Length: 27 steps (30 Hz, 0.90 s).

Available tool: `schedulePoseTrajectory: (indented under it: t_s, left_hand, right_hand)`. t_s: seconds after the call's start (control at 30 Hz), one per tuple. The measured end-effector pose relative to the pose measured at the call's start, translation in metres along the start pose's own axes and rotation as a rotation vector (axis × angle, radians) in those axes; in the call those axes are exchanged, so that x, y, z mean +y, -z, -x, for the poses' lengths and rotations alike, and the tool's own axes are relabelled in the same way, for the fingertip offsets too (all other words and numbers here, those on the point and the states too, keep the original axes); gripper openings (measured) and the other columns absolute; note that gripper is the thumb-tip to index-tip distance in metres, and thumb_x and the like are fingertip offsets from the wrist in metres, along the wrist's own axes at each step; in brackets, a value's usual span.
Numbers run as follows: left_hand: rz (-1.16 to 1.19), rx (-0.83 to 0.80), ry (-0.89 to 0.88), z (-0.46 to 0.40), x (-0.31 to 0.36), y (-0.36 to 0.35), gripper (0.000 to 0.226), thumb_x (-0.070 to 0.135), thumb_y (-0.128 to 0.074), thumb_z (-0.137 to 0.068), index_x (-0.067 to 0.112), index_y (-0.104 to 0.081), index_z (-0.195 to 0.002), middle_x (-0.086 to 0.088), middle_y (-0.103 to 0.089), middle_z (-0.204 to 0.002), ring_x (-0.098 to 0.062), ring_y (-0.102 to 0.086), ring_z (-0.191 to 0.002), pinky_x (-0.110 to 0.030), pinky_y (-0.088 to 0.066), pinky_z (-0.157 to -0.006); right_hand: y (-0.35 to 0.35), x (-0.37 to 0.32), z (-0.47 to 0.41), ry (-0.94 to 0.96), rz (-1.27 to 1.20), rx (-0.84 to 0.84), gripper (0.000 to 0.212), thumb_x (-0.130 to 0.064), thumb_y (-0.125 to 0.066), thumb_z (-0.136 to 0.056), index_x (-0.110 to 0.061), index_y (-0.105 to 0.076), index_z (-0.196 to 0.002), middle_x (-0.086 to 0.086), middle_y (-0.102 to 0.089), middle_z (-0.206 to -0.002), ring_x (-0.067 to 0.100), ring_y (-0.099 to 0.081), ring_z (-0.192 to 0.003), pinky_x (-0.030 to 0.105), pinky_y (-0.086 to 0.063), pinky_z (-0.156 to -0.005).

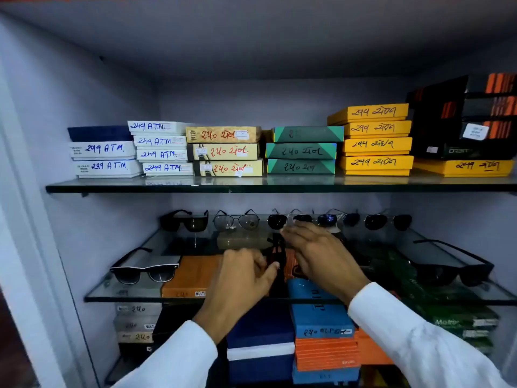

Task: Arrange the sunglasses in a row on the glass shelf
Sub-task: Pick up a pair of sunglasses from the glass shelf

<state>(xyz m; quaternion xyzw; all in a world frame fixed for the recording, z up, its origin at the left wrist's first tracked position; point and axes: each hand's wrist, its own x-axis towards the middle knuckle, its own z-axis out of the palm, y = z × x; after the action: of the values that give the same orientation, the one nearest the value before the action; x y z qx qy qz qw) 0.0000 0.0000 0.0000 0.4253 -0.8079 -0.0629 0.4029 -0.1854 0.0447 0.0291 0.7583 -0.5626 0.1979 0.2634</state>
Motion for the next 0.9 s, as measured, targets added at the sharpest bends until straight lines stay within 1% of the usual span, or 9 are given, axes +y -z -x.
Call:
schedulePoseTrajectory:
  t_s: [0.13, 0.23, 0.37, 0.43, 0.5, 0.67, 0.73, 0.8, 0.9]
  left_hand:
    - [-0.042, -0.026, 0.077, -0.008, 0.006, -0.012, 0.048, 0.066, -0.067, -0.074, 0.019, -0.074, -0.07, 0.003, -0.072, -0.061, -0.009, -0.069, -0.056, -0.035, -0.061, -0.056]
    - [-0.016, -0.043, 0.084, -0.013, -0.002, -0.02, 0.03, 0.05, -0.077, -0.076, 0.02, -0.076, -0.073, 0.004, -0.072, -0.062, -0.005, -0.068, -0.056, -0.033, -0.062, -0.057]
    - [-0.003, -0.001, 0.074, -0.016, -0.019, -0.011, 0.016, 0.034, -0.08, -0.082, 0.02, -0.079, -0.076, 0.012, -0.06, -0.054, 0.007, -0.056, -0.051, -0.024, -0.058, -0.058]
    - [0.013, 0.026, 0.065, -0.016, -0.027, 0.004, 0.013, 0.034, -0.079, -0.085, 0.022, -0.083, -0.088, 0.014, -0.067, -0.065, 0.01, -0.059, -0.058, -0.011, -0.054, -0.059]
    - [0.038, 0.043, 0.054, -0.015, -0.033, 0.025, 0.017, 0.035, -0.078, -0.086, 0.023, -0.082, -0.097, 0.011, -0.075, -0.08, 0.008, -0.064, -0.067, -0.007, -0.054, -0.064]
    - [0.03, 0.086, 0.045, -0.018, -0.036, 0.075, 0.016, 0.03, -0.074, -0.088, 0.021, -0.082, -0.099, 0.017, -0.072, -0.082, 0.014, -0.064, -0.064, 0.001, -0.047, -0.062]
    - [0.021, 0.151, 0.061, -0.021, -0.04, 0.09, 0.015, 0.031, -0.076, -0.088, 0.019, -0.084, -0.093, 0.012, -0.078, -0.081, 0.01, -0.066, -0.061, -0.005, -0.051, -0.057]
    - [-0.014, 0.203, 0.108, -0.026, -0.048, 0.102, 0.015, 0.033, -0.079, -0.085, 0.02, -0.086, -0.083, 0.013, -0.076, -0.068, 0.005, -0.065, -0.057, -0.018, -0.054, -0.053]
    - [-0.065, 0.157, 0.22, -0.034, -0.059, 0.106, 0.012, 0.035, -0.085, -0.079, 0.026, -0.083, -0.071, 0.024, -0.06, -0.051, 0.004, -0.06, -0.054, -0.016, -0.04, -0.048]
  right_hand:
    - [-0.002, -0.008, -0.023, -0.247, -0.067, -0.214, 0.024, -0.009, -0.054, -0.089, -0.012, -0.067, -0.109, 0.016, -0.067, -0.112, 0.036, -0.065, -0.103, 0.043, -0.056, -0.086]
    - [-0.008, -0.01, -0.034, -0.266, -0.046, -0.306, 0.03, -0.013, -0.056, -0.091, -0.009, -0.068, -0.118, 0.021, -0.065, -0.115, 0.04, -0.065, -0.104, 0.045, -0.057, -0.088]
    - [-0.013, -0.005, -0.038, -0.343, -0.164, -0.268, 0.028, -0.024, -0.061, -0.095, -0.015, -0.072, -0.119, 0.018, -0.07, -0.117, 0.036, -0.069, -0.104, 0.044, -0.059, -0.088]
    - [-0.012, -0.003, -0.039, -0.387, -0.313, -0.207, 0.028, -0.028, -0.065, -0.095, -0.016, -0.074, -0.119, 0.012, -0.073, -0.119, 0.029, -0.07, -0.107, 0.042, -0.059, -0.091]
    - [-0.01, -0.004, -0.041, -0.404, -0.459, -0.15, 0.026, -0.03, -0.07, -0.093, -0.017, -0.076, -0.114, 0.005, -0.077, -0.111, 0.019, -0.072, -0.101, 0.036, -0.06, -0.09]
    - [-0.002, -0.02, -0.058, -0.412, -0.594, -0.015, 0.012, -0.031, -0.078, -0.086, -0.02, -0.079, -0.088, -0.006, -0.076, -0.08, 0.003, -0.069, -0.07, 0.009, -0.051, -0.065]
    - [0.001, -0.026, -0.064, -0.469, -0.58, 0.024, 0.014, -0.03, -0.08, -0.083, -0.018, -0.079, -0.077, -0.004, -0.075, -0.07, 0.001, -0.067, -0.058, 0.009, -0.052, -0.061]
    - [0.003, -0.029, -0.068, -0.531, -0.591, 0.031, 0.017, -0.027, -0.083, -0.08, -0.014, -0.079, -0.071, -0.001, -0.075, -0.063, 0.002, -0.065, -0.048, 0.015, -0.056, -0.06]
    - [0.003, -0.033, -0.07, -0.619, -0.649, -0.041, 0.018, -0.023, -0.086, -0.077, -0.011, -0.077, -0.066, 0.003, -0.074, -0.053, 0.003, -0.064, -0.038, 0.016, -0.053, -0.05]
